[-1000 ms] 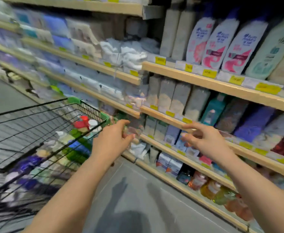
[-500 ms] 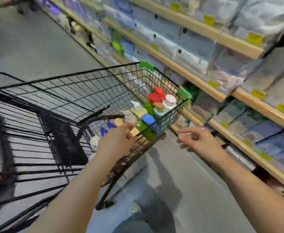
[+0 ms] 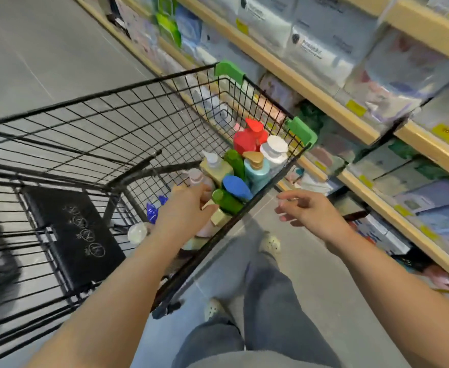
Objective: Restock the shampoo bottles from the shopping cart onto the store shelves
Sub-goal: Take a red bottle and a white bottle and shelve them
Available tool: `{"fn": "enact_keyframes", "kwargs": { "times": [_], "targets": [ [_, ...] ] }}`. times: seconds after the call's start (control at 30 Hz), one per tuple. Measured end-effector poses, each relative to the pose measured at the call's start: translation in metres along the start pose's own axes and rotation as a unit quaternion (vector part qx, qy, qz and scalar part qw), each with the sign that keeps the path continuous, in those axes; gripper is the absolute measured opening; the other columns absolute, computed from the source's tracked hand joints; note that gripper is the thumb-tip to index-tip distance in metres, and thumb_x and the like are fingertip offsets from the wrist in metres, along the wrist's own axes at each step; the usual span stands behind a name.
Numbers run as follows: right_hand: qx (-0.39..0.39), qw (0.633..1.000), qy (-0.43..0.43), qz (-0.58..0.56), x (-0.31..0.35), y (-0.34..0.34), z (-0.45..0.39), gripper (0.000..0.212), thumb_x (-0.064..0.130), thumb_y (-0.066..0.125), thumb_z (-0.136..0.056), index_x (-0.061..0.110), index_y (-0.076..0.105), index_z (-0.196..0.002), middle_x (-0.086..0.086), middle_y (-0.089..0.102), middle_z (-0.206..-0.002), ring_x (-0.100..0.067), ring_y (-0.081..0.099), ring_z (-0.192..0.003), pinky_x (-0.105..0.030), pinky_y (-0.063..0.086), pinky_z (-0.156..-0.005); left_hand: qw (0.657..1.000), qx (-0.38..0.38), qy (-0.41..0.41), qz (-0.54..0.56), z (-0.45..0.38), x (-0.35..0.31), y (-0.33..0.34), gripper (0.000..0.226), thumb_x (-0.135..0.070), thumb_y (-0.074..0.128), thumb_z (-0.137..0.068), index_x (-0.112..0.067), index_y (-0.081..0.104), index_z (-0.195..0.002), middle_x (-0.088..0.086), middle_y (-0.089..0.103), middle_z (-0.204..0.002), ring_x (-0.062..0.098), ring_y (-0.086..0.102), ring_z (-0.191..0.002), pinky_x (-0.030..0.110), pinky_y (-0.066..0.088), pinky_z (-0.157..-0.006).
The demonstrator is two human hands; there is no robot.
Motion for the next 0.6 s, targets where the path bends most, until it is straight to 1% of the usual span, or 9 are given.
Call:
{"fn": "enact_keyframes", "kwargs": {
  "times": [0.07,0.13,0.2,0.27,0.3,0.37,0.47,0.53,0.6],
  "targets": [
    [-0.004,1.000,-0.009,0.001,0.004,-0.013,-0.021,0.015,0.005,0.052,-0.089,0.008,0.059,-0.102,-0.014,0.062,-0.089,-0.014,0.053,-0.061,-0.006,0.038,-0.044,1.000,0.002,0.014,-0.006,-0.019,-0.015,-0.002,0.041,-0.027,0.054,-0.086,-0.022,0.046,-0.126,0.001,0.061,-0.121,0.022,0.053,-0.111,0.034,0.045,-0.090],
    [-0.005,0.999,-0.026,0.025,0.014,-0.032,-0.055,0.017,0.006,0.053,-0.089,0.006,0.060,-0.104,-0.022,0.065,-0.088,-0.014,0.054,-0.063,-0.008,0.039,-0.047,1.000,0.006,0.024,-0.001,-0.049,-0.035,-0.007,0.041,-0.025,0.054,-0.087,-0.020,0.046,-0.127,0.003,0.058,-0.125,0.023,0.053,-0.114,0.033,0.043,-0.092],
    [-0.001,0.997,-0.050,0.059,0.026,-0.047,-0.086,0.022,0.005,0.056,-0.087,0.002,0.061,-0.108,-0.017,0.063,-0.078,-0.011,0.054,-0.060,-0.009,0.036,-0.049,0.999,0.003,0.043,-0.014,-0.077,-0.056,-0.011,0.041,-0.025,0.053,-0.087,-0.019,0.046,-0.127,0.002,0.055,-0.129,0.023,0.049,-0.118,0.032,0.039,-0.095],
    [0.004,0.993,-0.070,0.094,0.039,-0.063,-0.117,0.024,0.002,0.056,-0.086,0.000,0.060,-0.110,-0.010,0.061,-0.077,-0.016,0.055,-0.065,-0.010,0.037,-0.055,0.998,0.006,0.055,-0.042,-0.111,-0.076,-0.011,0.042,-0.025,0.052,-0.088,-0.019,0.046,-0.128,0.003,0.053,-0.131,0.022,0.046,-0.122,0.030,0.036,-0.096],
    [0.003,0.992,-0.074,0.106,0.044,-0.070,-0.130,0.026,0.002,0.056,-0.086,-0.002,0.059,-0.112,-0.011,0.064,-0.083,-0.022,0.058,-0.072,-0.010,0.040,-0.060,0.996,0.013,0.061,-0.058,-0.127,-0.085,-0.008,0.042,-0.025,0.052,-0.088,-0.018,0.045,-0.129,0.004,0.052,-0.131,0.024,0.044,-0.122,0.032,0.037,-0.097],
    [0.006,0.980,-0.081,0.179,0.052,-0.079,-0.157,0.033,0.006,0.056,-0.087,0.000,0.055,-0.119,-0.015,0.065,-0.108,-0.024,0.060,-0.095,-0.010,0.040,-0.072,0.993,0.025,0.075,-0.087,-0.163,-0.100,0.001,0.042,-0.023,0.053,-0.086,-0.017,0.047,-0.128,0.007,0.053,-0.129,0.028,0.044,-0.122,0.039,0.039,-0.099],
    [0.061,0.946,-0.090,0.305,0.052,-0.063,-0.180,0.048,0.018,0.054,-0.089,0.006,0.040,-0.134,-0.013,0.046,-0.137,-0.024,0.045,-0.124,-0.020,0.029,-0.094,0.983,0.024,0.114,-0.139,-0.193,-0.114,0.010,0.040,-0.022,0.052,-0.085,-0.016,0.049,-0.125,0.008,0.051,-0.131,0.029,0.041,-0.125,0.042,0.037,-0.102],
    [0.090,0.934,-0.078,0.338,0.047,-0.048,-0.191,0.055,0.023,0.055,-0.089,0.007,0.033,-0.137,-0.013,0.038,-0.141,-0.026,0.041,-0.127,-0.030,0.033,-0.100,0.975,0.030,0.122,-0.182,-0.209,-0.117,0.015,0.042,-0.019,0.050,-0.087,-0.017,0.044,-0.129,0.005,0.043,-0.138,0.026,0.033,-0.130,0.041,0.030,-0.108],
    [0.108,0.920,-0.062,0.372,0.040,-0.034,-0.200,0.059,0.029,0.056,-0.087,0.009,0.030,-0.137,-0.013,0.037,-0.138,-0.029,0.043,-0.123,-0.036,0.040,-0.095,0.965,0.045,0.132,-0.220,-0.228,-0.120,0.022,0.047,-0.018,0.050,-0.088,-0.018,0.037,-0.133,0.003,0.036,-0.143,0.024,0.026,-0.134,0.039,0.024,-0.111]
  ]
}}
Point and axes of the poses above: each hand's wrist, its own z-axis away from the middle knuckle, its own y-axis out of the palm, x = y × z, the point moved 10 cm from there along -z, towards the middle knuckle
